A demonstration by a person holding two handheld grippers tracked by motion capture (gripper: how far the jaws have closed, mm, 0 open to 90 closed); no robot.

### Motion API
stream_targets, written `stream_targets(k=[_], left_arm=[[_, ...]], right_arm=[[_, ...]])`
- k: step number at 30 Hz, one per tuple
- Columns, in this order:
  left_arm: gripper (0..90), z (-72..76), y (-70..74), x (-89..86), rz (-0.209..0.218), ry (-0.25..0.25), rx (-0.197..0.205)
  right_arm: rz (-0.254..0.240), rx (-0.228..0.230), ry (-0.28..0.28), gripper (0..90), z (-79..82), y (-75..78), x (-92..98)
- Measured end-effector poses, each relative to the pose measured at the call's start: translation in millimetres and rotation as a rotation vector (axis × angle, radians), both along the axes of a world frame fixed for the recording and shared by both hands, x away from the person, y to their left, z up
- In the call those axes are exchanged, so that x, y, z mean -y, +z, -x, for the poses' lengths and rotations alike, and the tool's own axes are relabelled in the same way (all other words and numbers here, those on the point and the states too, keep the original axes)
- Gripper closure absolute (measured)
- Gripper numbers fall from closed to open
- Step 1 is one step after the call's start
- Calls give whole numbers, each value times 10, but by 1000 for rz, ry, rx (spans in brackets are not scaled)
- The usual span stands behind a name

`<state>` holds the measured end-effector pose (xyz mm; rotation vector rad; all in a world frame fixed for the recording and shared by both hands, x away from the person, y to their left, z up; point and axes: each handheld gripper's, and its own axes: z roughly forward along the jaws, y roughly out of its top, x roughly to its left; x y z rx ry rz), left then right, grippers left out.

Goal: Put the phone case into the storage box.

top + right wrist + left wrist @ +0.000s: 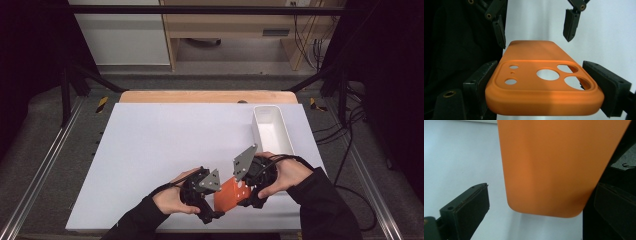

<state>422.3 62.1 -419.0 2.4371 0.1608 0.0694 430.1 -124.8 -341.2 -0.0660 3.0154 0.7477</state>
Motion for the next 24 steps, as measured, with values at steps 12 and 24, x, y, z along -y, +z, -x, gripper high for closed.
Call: stream_targets(k=[12,24], left_arm=[[0,2,-1,143,-32,-4,-17],[20,42,-16,191,-107,-28,7]], right_arm=[[36,7,11,162,16,22,-86],[47,13,17,162,15,17,-154]])
